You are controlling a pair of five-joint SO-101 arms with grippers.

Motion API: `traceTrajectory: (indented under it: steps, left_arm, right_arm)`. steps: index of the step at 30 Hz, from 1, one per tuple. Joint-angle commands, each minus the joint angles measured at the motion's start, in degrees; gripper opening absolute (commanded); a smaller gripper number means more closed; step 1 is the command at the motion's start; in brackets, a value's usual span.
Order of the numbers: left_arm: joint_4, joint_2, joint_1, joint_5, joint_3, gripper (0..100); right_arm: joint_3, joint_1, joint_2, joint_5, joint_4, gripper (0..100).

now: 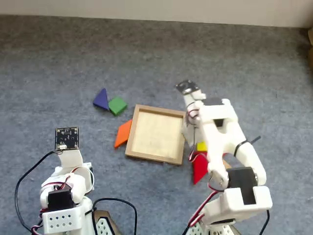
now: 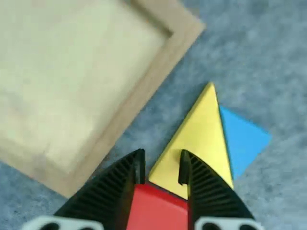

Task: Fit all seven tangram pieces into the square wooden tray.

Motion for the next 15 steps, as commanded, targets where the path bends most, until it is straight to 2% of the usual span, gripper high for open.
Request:
traceTrajectory:
  steps: [1,4,8,15]
  left_arm:
    - [0.18,-1.89,-0.40,0.00,1.10,4]
    - [0.18,-1.89,-0.40,0.00,1.10,4]
    - [0.18,-1.89,-0.40,0.00,1.10,4]
    - [0.18,-1.89,-0.40,0.00,1.10,4]
  right_arm:
    - [-2.07,6.46,1.27,6.77,-5.67,13.9]
    - [-2.07,10.95,1.27,11.60,-8.48,13.9]
    - [-2.24,15.60,0.92,13.80,-9.98,13.9]
    - [-1.80,15.78,-7.08,13.54,-7.08,14.2]
